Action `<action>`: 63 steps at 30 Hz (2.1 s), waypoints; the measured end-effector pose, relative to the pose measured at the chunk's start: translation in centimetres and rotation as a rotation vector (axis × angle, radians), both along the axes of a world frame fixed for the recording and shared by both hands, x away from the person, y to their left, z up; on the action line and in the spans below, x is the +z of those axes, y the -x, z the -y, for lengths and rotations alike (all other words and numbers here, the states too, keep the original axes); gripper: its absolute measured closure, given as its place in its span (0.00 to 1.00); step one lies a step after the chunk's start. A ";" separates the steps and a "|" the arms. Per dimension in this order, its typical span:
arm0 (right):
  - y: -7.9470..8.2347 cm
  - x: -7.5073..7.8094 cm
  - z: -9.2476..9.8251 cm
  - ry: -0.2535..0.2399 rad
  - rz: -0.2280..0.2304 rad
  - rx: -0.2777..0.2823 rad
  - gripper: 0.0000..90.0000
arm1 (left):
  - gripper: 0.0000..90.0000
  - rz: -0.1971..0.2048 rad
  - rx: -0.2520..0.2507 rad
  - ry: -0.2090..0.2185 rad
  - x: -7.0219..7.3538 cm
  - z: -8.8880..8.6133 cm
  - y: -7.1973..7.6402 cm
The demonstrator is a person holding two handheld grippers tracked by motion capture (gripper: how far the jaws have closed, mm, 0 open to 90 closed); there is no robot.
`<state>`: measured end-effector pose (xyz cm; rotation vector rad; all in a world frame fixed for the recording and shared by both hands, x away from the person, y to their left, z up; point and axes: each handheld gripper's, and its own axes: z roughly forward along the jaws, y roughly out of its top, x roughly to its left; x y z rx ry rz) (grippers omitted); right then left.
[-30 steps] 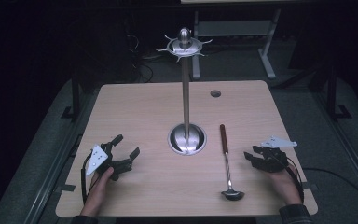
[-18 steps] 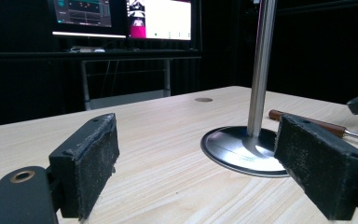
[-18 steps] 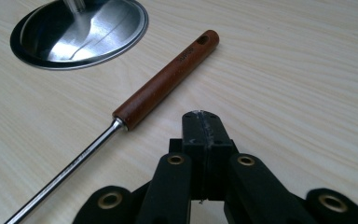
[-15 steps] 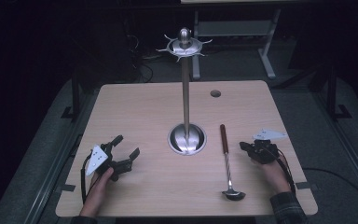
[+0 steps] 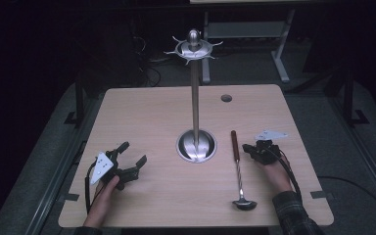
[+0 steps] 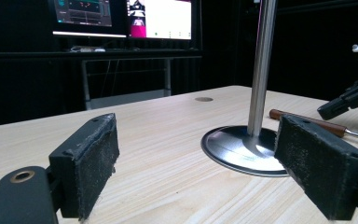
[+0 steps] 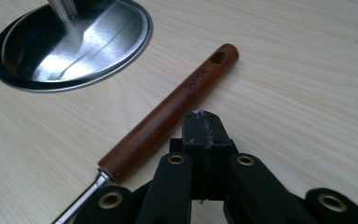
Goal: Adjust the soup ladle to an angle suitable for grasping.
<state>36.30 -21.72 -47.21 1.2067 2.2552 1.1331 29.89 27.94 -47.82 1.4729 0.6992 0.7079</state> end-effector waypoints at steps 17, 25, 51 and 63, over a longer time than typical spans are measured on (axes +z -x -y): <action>-0.1 -0.2 -1.8 0.007 -0.017 0.063 0.99 | 0.15 0.001 -0.003 0.001 0.0 0.0 0.0; 0.1 -0.2 -2.7 0.006 -0.026 0.110 0.99 | 0.15 0.000 -0.004 -0.001 0.0 0.0 0.0; 2.3 2.6 -4.4 0.027 -0.162 0.217 0.99 | 0.15 0.001 -0.007 -0.001 0.0 0.0 0.0; 7.2 3.0 -5.7 0.138 -0.268 0.297 0.98 | 0.15 0.005 -0.007 -0.005 0.0 0.0 0.0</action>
